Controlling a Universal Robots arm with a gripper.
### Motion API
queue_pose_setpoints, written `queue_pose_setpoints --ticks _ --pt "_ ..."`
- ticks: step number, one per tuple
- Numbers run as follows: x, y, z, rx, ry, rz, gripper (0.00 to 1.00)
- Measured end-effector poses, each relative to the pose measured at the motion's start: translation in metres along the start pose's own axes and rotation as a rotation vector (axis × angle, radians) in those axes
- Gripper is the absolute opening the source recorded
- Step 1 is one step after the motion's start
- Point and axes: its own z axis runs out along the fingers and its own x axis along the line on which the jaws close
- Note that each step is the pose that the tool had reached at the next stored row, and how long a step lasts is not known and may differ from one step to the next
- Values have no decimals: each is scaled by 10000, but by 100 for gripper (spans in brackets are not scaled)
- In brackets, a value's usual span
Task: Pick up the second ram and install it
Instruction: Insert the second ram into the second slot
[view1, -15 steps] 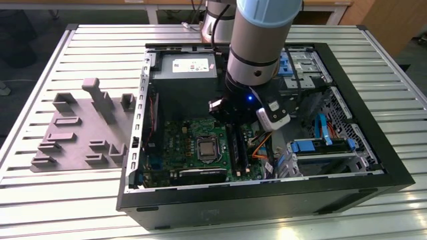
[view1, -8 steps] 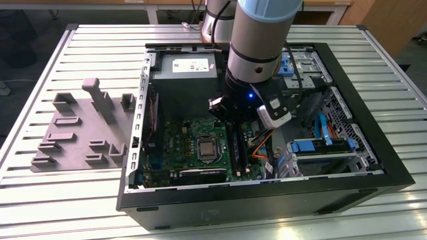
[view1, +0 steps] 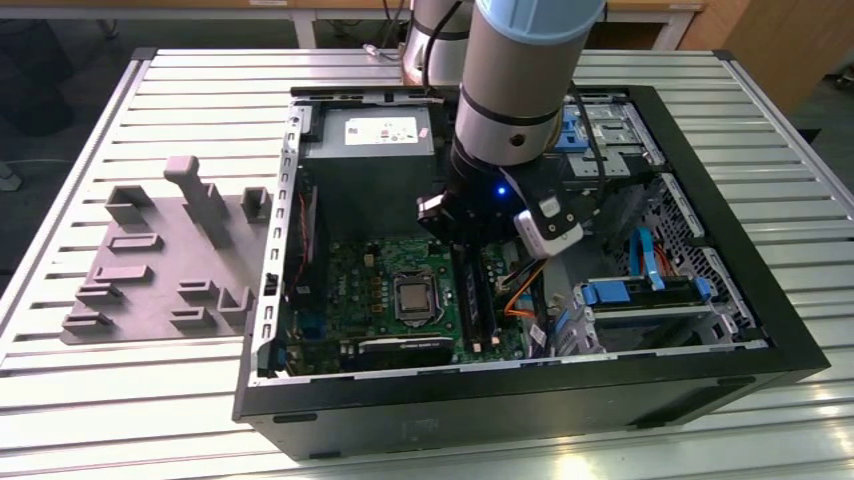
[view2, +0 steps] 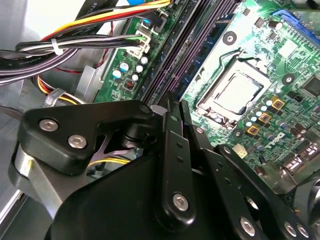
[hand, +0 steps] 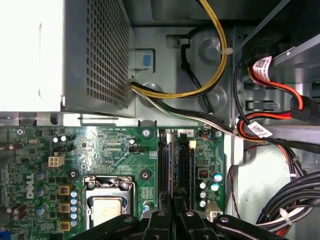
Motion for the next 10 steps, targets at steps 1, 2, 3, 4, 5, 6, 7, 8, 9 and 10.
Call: queue_pose_setpoints --ticks 1,2,3,4,5,6,7,8,9,10 --pt "0 -6 1 1 6 0 14" --pt "-1 -13 3 0 13 0 14" --pt "-1 -20 5 -1 22 3 14" --pt "-1 -31 6 -1 34 7 14" --pt "-1 -43 7 0 45 15 14" --pt "-2 -54 10 -1 56 29 14" --pt "-2 -63 13 -1 67 44 14" --pt "-2 -69 15 -2 75 62 14" --pt "-1 -73 17 -2 81 78 14" --pt "-1 -74 18 -2 85 91 14"
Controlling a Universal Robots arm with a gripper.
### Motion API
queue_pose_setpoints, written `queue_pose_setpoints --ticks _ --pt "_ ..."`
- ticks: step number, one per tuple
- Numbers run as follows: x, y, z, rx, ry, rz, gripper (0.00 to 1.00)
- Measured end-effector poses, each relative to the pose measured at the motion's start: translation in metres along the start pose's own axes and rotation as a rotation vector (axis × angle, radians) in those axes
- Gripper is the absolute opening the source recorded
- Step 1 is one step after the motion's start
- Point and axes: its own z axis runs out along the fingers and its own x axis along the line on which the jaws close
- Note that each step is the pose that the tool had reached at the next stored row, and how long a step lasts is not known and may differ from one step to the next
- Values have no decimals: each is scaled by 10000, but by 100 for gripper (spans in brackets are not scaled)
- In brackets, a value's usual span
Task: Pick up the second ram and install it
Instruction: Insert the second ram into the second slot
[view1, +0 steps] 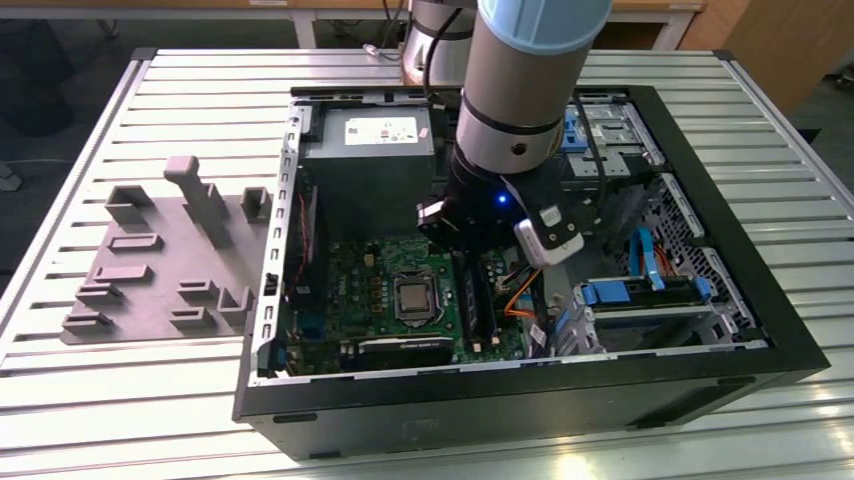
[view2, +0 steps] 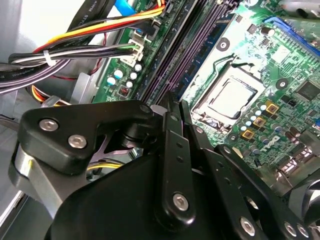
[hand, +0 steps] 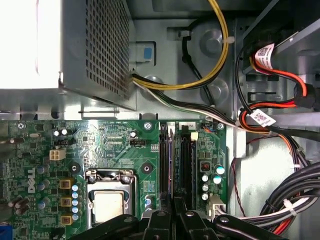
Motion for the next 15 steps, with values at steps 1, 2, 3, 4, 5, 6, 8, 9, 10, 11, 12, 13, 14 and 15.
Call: queue_pose_setpoints --ticks 1,2,3,4,5,6,8,9,10,11,12,13,14,15 --pt "0 0 0 8 3 8 14" --pt "-1 0 1 30 3 12 14" --pt "-1 0 2 74 2 15 14" --pt "-1 0 3 134 0 19 14" --pt "0 -1 5 195 -2 23 14" --pt "-1 -1 11 218 -3 24 14" --pt "0 -1 22 233 -2 32 14" --pt "0 -1 27 234 -2 39 14" --pt "0 -1 30 235 -2 44 14" --pt "0 -1 30 237 -1 45 14" --pt "0 -1 30 237 -1 46 14" --pt "0 -1 31 235 -1 45 14" --pt "0 -1 32 234 -1 45 14" --pt "0 -1 32 234 -1 46 14"
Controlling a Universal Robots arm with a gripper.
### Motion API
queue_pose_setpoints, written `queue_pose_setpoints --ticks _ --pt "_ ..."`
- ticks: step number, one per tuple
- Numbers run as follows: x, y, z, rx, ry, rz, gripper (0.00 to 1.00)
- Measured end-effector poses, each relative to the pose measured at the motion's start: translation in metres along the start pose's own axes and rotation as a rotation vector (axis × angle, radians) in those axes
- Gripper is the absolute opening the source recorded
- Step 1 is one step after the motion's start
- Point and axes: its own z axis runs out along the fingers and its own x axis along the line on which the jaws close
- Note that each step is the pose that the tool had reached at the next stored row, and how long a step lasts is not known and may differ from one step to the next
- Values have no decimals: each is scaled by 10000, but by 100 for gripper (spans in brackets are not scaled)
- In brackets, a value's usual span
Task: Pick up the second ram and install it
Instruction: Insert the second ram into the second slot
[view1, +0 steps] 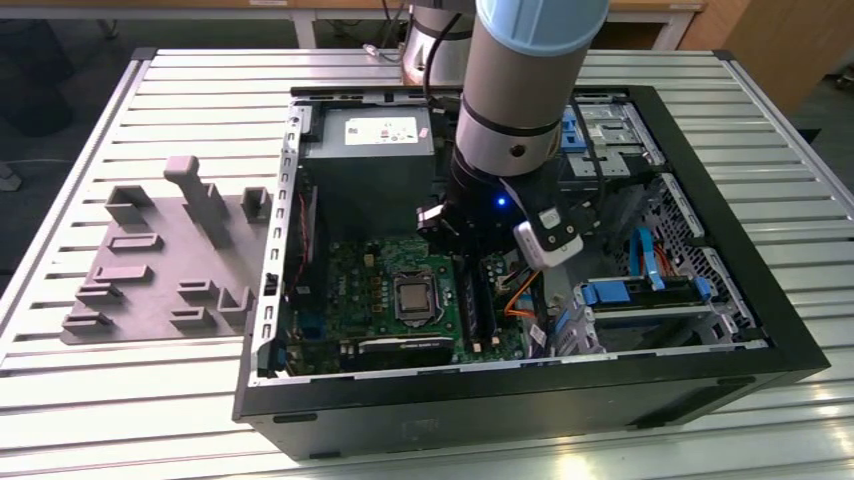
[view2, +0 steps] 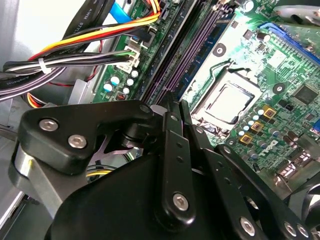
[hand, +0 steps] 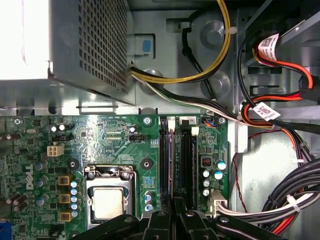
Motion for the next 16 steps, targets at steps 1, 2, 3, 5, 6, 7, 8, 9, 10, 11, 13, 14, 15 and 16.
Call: queue_pose_setpoints --ticks 1,2,3,5,6,7,8,9,10,11,13,14,15,16 --pt "0 0 0 0 0 0 14" --pt "0 0 1 -1 0 0 14" --pt "0 0 1 0 0 0 14" --pt "0 0 1 0 1 0 14" --pt "0 0 1 2 1 0 14" --pt "0 0 1 3 1 5 14" --pt "0 0 2 1 1 25 14" --pt "0 0 5 -1 0 72 14" --pt "0 0 7 -3 1 133 14" --pt "0 0 9 -4 3 187 14" --pt "0 0 12 -3 4 206 14" --pt "0 0 14 -2 4 206 14" --pt "0 0 16 0 4 206 14" --pt "-1 0 17 8 3 206 14"
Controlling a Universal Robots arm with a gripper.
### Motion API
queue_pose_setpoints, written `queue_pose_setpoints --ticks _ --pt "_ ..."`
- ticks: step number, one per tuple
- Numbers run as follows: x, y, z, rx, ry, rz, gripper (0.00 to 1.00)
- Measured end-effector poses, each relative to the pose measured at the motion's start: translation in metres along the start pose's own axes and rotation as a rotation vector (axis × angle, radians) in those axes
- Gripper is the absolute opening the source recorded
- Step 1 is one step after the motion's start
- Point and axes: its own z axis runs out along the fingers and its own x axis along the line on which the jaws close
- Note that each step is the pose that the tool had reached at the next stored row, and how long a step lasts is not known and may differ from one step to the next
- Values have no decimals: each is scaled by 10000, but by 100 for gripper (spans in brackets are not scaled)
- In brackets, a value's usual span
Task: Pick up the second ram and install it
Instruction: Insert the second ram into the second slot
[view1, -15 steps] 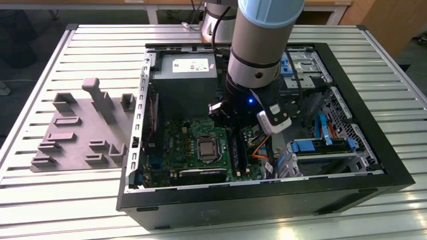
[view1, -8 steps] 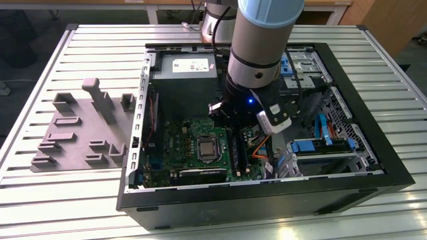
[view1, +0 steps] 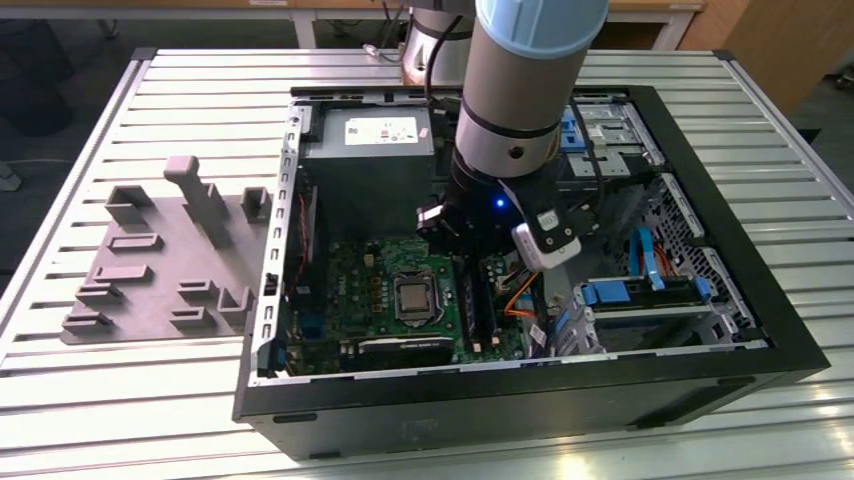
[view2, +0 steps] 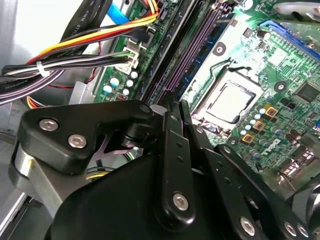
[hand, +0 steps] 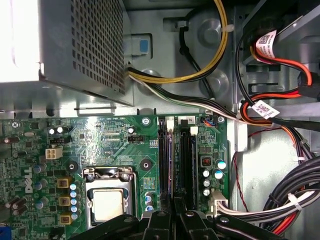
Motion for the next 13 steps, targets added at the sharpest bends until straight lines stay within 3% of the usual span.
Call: queue_pose_setpoints --ticks 6,13 --pt "0 0 6 128 -6 8 14" --pt "-4 -1 12 158 -4 10 14"
